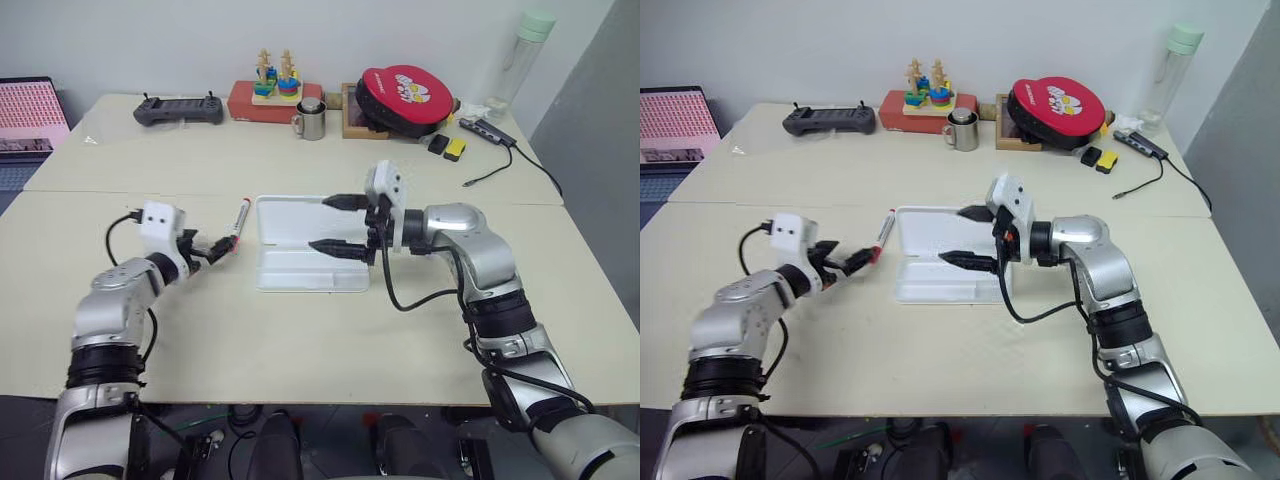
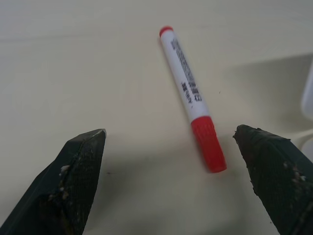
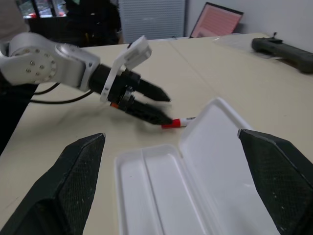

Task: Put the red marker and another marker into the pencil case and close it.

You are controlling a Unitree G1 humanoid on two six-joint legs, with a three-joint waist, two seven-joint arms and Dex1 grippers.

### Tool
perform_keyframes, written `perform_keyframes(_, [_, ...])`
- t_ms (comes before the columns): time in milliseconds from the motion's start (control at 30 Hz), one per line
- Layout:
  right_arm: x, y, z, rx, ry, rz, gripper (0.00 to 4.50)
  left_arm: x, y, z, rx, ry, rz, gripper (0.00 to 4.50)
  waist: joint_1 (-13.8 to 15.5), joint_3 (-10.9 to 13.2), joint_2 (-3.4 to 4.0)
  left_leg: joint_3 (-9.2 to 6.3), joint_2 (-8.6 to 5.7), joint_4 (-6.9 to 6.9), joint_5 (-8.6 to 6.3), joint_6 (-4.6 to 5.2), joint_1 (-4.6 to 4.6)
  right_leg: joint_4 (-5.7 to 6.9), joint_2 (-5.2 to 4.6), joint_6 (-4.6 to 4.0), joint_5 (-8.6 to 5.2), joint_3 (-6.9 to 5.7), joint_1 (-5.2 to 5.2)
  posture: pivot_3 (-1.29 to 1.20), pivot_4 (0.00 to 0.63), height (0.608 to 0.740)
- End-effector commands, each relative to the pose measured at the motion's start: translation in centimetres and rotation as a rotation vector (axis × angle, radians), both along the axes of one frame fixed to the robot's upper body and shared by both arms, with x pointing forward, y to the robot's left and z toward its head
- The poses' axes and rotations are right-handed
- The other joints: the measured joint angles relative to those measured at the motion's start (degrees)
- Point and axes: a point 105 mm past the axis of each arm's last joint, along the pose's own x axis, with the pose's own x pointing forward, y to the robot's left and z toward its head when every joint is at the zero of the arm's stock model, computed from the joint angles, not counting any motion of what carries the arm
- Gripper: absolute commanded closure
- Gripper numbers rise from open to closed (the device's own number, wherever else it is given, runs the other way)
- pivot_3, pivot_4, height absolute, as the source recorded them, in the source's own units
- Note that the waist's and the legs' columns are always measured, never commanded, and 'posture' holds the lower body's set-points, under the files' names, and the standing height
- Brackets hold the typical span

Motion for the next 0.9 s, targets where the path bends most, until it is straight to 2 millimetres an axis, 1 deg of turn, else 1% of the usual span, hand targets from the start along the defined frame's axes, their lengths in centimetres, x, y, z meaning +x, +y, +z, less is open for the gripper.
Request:
perform_keyframes(33, [-0.2,-0.5,1.8,0.049,-0.050,-0.045,0.03,0.9,-0.5,0.6,0.016,-0.020,-0.029,0.00,0.04,0.00,0.00,0.00,0.00,-0.03,0.00,0.00,0.01,0.00,0.00,-0.02,0.01,-0.01,0.00,0.00,0.150,0.740])
perform_keyframes(100, [-0.2,-0.5,2.0,0.057,-0.053,-0.056,0.03,1.3,-0.1,0.3,0.020,0.003,0.003,0.00,0.13,0.00,0.00,0.00,0.00,-0.03,0.00,0.00,0.01,0.01,0.00,-0.02,0.01,0.00,0.00,0.00,0.150,0.740])
perform_keyframes(200, [-0.4,-0.6,2.3,0.069,-0.056,-0.064,0.03,1.5,-0.9,0.2,0.027,-0.001,-0.060,0.00,0.17,0.00,0.00,0.00,-0.01,-0.01,0.00,0.00,0.01,0.00,0.00,0.03,-0.01,0.01,0.01,0.00,0.150,0.740])
perform_keyframes(267, [-0.4,-0.6,2.4,0.072,-0.055,-0.068,0.03,1.6,-1.1,0.2,0.029,0.000,-0.067,0.00,0.22,0.00,0.00,0.00,-0.01,-0.01,0.00,0.00,0.01,0.00,0.00,0.01,0.00,0.00,0.01,0.00,0.150,0.740])
perform_keyframes(400, [-0.3,-0.7,2.4,0.073,-0.053,-0.076,0.00,1.8,-0.9,0.4,0.022,-0.012,-0.052,0.61,0.35,0.00,0.00,0.00,-0.01,-0.01,0.00,0.00,0.00,0.00,0.00,0.01,0.00,0.00,0.01,0.00,0.150,0.740])
perform_keyframes(467, [-0.3,-0.7,2.4,0.070,-0.055,-0.074,0.00,1.8,-1.0,0.5,0.015,-0.020,-0.057,1.00,0.39,0.00,0.00,0.00,-0.01,-0.01,0.00,0.00,0.00,0.00,0.00,0.02,-0.01,0.00,0.02,0.00,0.150,0.740])
perform_keyframes(567, [-0.3,-0.7,2.5,0.069,-0.055,-0.074,0.00,1.8,-1.1,0.5,0.012,-0.022,-0.059,1.75,0.41,0.00,0.00,0.00,-0.01,-0.01,0.00,0.00,0.00,-0.01,0.00,0.02,-0.01,0.00,0.02,0.00,0.150,0.740])
perform_keyframes(600, [-0.3,-0.7,2.5,0.068,-0.056,-0.073,0.00,1.8,-1.1,0.4,0.013,-0.021,-0.058,1.88,0.42,0.00,0.00,0.00,-0.01,-0.01,0.00,0.00,0.00,-0.01,0.00,0.02,-0.01,0.00,0.02,0.00,0.150,0.740])
perform_keyframes(733, [-0.2,-0.9,2.5,0.063,-0.058,-0.075,0.00,1.9,-1.0,0.2,0.011,-0.015,-0.042,2.68,0.42,0.00,0.00,0.00,-0.01,-0.01,0.00,0.00,0.00,-0.01,0.00,0.02,-0.01,0.00,0.02,0.00,0.150,0.740])
perform_keyframes(767, [-0.2,-0.9,2.5,0.064,-0.060,-0.075,0.00,1.9,-1.1,0.2,0.008,-0.015,-0.041,2.77,0.42,0.00,0.00,0.00,-0.01,-0.01,0.00,0.00,0.00,-0.01,0.00,0.02,-0.01,0.00,0.03,0.00,0.150,0.740])
perform_keyframes(800, [-0.3,-0.9,2.6,0.064,-0.062,-0.075,0.00,1.9,-1.0,0.2,0.005,-0.013,-0.036,3.07,0.43,0.00,0.00,0.00,-0.01,-0.01,0.00,0.00,0.00,0.00,0.00,0.02,-0.01,0.00,0.02,0.00,0.150,0.740])
perform_keyframes(833, [-0.3,-1.0,2.6,0.065,-0.064,-0.075,0.00,1.9,-1.0,0.1,0.003,-0.012,-0.033,3.13,0.43,0.00,0.00,0.00,-0.01,-0.01,0.00,0.00,0.01,0.00,0.00,0.02,-0.01,0.00,0.02,0.00,0.150,0.740])
perform_keyframes(900, [-0.3,-1.0,2.6,0.063,-0.064,-0.076,0.00,2.0,-0.9,0.0,-0.005,-0.013,-0.019,3.46,0.43,0.00,0.00,0.00,-0.01,-0.01,0.00,0.00,0.00,-0.01,0.00,0.02,-0.01,0.00,0.02,0.00,0.150,0.740])
